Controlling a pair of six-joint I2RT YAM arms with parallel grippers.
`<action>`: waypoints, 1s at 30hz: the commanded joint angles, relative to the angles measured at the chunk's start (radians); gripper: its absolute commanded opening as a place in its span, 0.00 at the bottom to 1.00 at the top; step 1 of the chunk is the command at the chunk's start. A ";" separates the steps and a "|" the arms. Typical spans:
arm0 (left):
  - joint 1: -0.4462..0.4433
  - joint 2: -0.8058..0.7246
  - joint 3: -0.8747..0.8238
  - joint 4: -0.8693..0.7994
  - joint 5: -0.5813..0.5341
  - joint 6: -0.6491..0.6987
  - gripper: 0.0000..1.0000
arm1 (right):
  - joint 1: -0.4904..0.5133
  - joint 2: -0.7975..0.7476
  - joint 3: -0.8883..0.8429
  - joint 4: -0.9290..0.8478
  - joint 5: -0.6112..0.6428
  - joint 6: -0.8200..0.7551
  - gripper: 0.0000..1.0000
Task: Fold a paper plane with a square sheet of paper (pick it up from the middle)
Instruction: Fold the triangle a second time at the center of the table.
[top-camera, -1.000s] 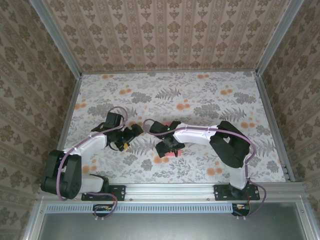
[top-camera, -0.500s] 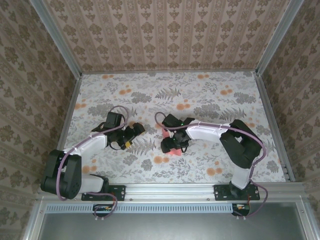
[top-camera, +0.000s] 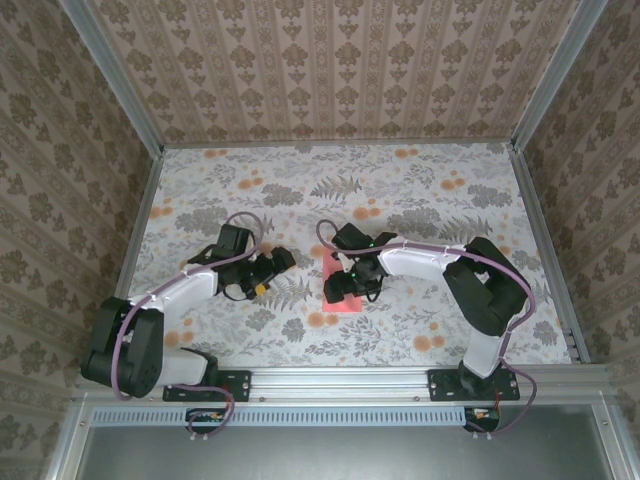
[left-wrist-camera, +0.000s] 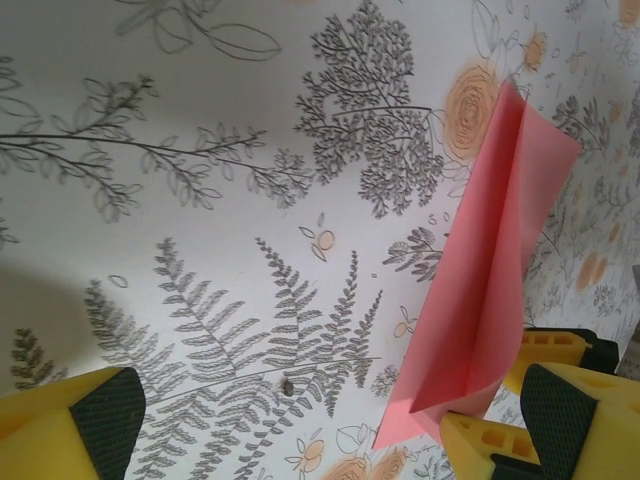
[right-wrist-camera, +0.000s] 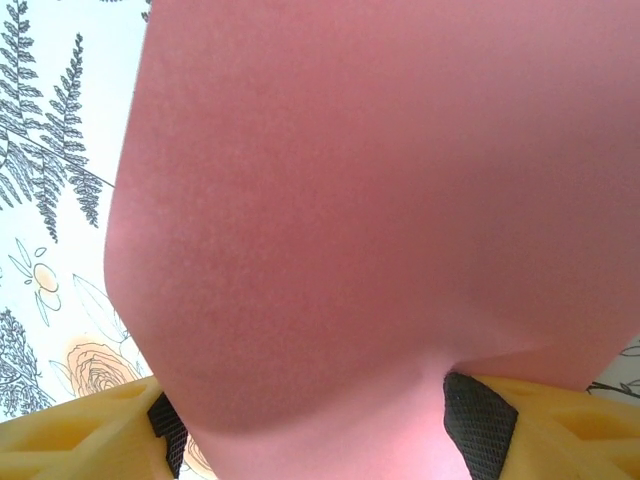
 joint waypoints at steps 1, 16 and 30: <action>-0.028 0.021 0.013 0.070 0.047 0.022 0.98 | -0.017 0.068 -0.075 0.012 0.010 -0.009 0.74; -0.192 0.325 0.176 0.377 0.133 -0.122 0.74 | -0.116 0.026 -0.174 0.190 -0.207 -0.115 0.73; -0.226 0.509 0.275 0.434 0.164 -0.144 0.42 | -0.126 -0.006 -0.195 0.222 -0.250 -0.122 0.78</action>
